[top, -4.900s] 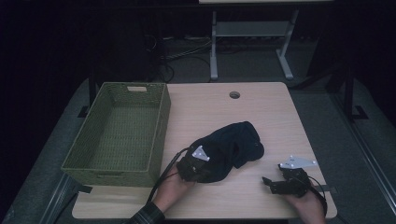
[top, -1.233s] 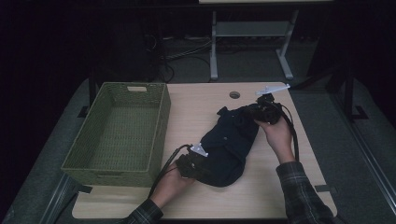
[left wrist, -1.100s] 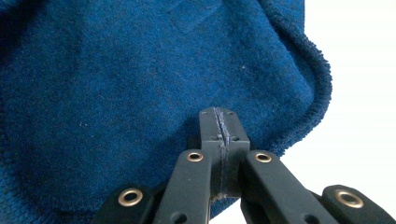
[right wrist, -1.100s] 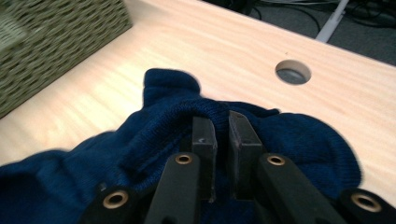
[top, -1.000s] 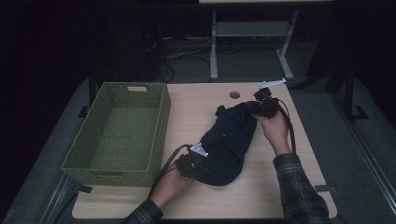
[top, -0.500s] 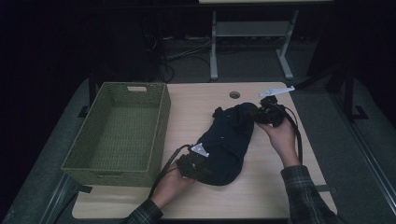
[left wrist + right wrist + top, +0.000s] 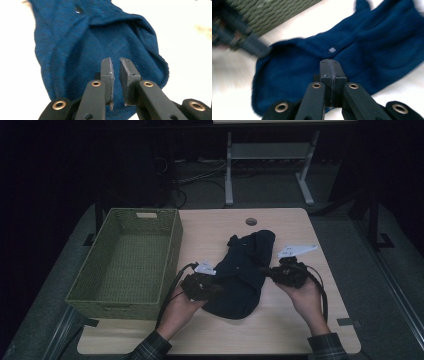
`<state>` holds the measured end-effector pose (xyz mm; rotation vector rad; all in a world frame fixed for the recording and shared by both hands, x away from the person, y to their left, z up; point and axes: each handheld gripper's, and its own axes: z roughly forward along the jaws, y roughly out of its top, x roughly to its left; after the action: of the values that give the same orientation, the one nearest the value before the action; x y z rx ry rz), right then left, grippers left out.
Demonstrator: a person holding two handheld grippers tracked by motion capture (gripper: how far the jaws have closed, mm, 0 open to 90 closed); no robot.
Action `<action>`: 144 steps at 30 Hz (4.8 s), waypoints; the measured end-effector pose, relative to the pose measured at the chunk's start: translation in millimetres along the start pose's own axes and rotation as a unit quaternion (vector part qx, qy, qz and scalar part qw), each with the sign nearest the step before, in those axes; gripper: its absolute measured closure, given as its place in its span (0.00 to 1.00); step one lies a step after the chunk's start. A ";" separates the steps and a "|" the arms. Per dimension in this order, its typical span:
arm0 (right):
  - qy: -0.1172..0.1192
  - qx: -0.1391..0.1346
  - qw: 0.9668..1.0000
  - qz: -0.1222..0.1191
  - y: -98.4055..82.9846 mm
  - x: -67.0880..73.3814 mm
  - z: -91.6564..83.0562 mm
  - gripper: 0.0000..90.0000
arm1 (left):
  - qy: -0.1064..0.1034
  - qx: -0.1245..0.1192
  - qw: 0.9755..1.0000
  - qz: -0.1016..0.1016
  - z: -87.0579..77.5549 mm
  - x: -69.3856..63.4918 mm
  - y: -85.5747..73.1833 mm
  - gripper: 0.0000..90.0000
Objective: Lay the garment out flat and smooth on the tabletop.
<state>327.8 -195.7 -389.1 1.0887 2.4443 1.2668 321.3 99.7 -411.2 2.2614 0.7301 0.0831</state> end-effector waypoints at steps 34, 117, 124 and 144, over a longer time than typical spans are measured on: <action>-0.010 0.122 0.992 0.019 -89.8 7.4 1.9 1.00 | 0.017 0.037 0.999 0.010 22.5 6.8 0.0 0.91; -0.091 0.112 0.989 0.038 -21.8 -83.6 65.1 1.00 | 0.026 0.052 0.998 -0.023 103.0 48.5 55.7 1.00; -0.078 0.101 0.991 0.032 -15.8 -71.7 78.9 1.00 | 0.040 0.056 0.997 -0.029 87.4 56.1 39.7 1.00; -0.062 0.078 0.995 0.016 6.9 -63.6 71.8 0.87 | 0.041 0.008 0.997 -0.057 46.2 71.6 40.7 0.95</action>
<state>410.0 -190.8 -438.8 1.2104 2.4761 0.9972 413.0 85.2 -428.1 2.2376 0.9049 0.1164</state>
